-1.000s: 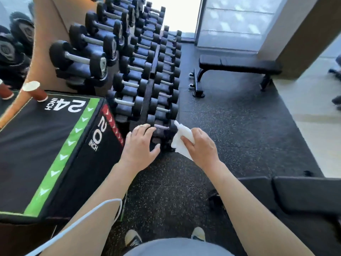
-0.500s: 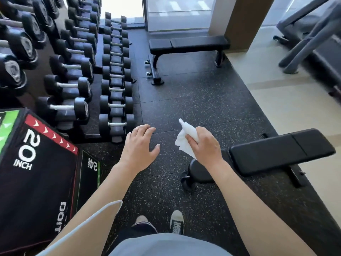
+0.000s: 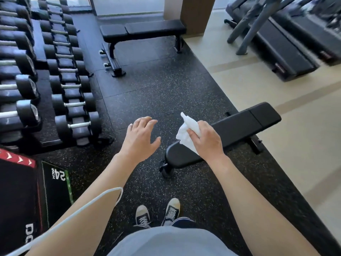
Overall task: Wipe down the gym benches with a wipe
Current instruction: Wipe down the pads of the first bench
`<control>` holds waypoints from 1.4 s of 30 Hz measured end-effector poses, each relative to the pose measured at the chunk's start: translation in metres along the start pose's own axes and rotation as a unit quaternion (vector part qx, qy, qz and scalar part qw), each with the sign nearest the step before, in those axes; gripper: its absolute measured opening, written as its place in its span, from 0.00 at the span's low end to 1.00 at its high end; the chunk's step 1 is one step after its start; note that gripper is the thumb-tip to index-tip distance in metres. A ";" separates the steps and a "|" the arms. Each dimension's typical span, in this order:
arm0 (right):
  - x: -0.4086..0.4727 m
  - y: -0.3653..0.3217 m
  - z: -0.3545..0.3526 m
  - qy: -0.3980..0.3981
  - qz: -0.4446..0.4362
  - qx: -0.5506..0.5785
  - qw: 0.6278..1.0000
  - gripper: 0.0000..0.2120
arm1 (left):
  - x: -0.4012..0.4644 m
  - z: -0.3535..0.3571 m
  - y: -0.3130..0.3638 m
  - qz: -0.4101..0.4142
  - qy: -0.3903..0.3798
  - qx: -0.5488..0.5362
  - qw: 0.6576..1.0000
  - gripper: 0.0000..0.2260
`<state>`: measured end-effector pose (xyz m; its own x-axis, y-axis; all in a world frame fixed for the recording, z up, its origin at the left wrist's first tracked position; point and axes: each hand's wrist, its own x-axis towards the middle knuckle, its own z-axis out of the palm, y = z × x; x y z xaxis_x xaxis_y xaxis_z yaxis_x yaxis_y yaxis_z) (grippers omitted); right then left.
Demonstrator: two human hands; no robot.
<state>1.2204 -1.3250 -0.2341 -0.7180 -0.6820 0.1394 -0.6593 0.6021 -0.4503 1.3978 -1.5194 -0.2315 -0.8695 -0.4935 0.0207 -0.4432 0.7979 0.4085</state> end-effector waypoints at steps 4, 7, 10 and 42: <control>-0.001 0.012 -0.012 0.005 0.005 -0.010 1.000 0.16 | 0.004 0.006 0.015 0.006 -0.001 -0.013 1.000 0.29; 0.005 0.024 -0.019 0.008 0.005 -0.009 1.000 0.17 | 0.012 0.009 0.028 0.009 -0.003 -0.010 1.000 0.28; 0.013 0.040 -0.026 0.008 -0.004 -0.002 1.000 0.17 | 0.022 0.014 0.044 0.005 -0.001 -0.009 1.000 0.28; 0.047 0.208 0.002 -0.117 -0.104 0.067 0.985 0.11 | 0.030 0.102 0.100 -0.123 0.029 0.074 0.989 0.29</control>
<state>1.0501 -1.2331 -0.3226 -0.4893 -0.8711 0.0415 -0.7403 0.3897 -0.5478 1.3052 -1.4193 -0.2833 -0.7188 -0.6952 -0.0083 -0.6711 0.6907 0.2691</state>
